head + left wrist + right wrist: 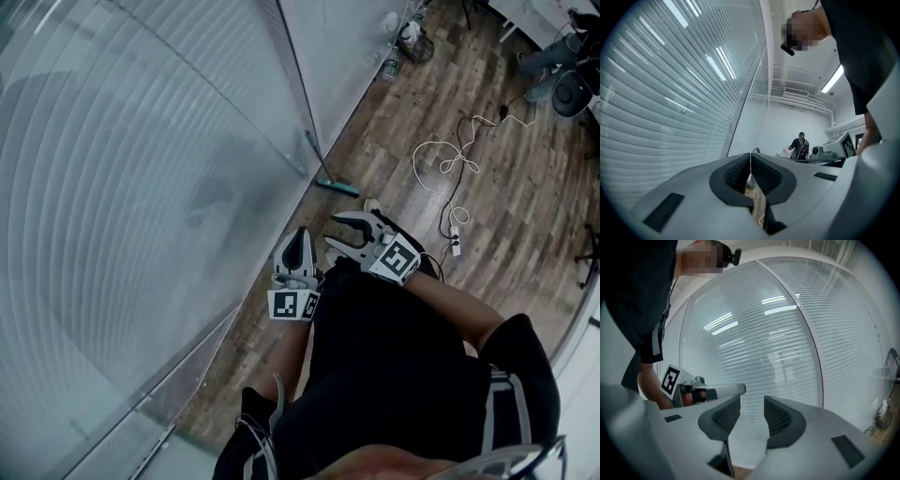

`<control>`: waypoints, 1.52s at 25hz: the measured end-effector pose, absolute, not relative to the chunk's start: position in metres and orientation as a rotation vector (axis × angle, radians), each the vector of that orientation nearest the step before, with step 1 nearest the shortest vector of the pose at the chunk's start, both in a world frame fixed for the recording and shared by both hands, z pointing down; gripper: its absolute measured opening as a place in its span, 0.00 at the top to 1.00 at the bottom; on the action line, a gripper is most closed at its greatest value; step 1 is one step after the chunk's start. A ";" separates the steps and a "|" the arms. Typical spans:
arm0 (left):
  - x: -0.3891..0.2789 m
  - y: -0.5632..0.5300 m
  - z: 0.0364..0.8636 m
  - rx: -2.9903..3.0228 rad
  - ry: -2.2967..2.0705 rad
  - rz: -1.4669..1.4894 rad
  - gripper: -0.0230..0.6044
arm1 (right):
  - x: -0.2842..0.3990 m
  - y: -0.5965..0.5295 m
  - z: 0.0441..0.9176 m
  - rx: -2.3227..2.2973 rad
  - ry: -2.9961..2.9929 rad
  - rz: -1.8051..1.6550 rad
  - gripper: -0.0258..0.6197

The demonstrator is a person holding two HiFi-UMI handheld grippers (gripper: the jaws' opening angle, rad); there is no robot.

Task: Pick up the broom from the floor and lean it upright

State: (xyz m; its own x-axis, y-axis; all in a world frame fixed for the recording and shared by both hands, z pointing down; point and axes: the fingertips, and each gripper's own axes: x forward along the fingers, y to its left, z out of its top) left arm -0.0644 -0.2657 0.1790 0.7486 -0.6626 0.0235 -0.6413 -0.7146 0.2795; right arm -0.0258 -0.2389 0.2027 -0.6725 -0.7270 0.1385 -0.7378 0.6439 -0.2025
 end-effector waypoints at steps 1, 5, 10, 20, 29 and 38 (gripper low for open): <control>-0.064 -0.264 0.178 2.675 -1.018 -0.116 0.93 | -0.025 -0.237 0.194 1.268 -2.817 0.357 0.70; -0.052 -0.246 0.168 2.698 -1.060 -0.101 0.93 | -0.011 -0.225 0.169 1.345 -2.811 0.288 0.70; -0.029 -0.233 0.155 2.728 -1.163 -0.107 0.93 | 0.010 -0.229 0.165 1.345 -2.776 0.237 0.73; 0.023 -0.186 0.130 2.545 -1.501 -0.147 0.93 | 0.081 -0.194 0.128 1.327 -2.889 0.264 0.93; 0.065 -0.160 0.117 2.465 -1.747 -0.104 0.93 | 0.120 -0.172 0.121 1.196 -2.949 0.179 0.93; 0.098 -0.129 0.116 2.423 -1.829 -0.131 0.93 | 0.151 -0.145 0.106 1.160 -2.985 -0.015 0.93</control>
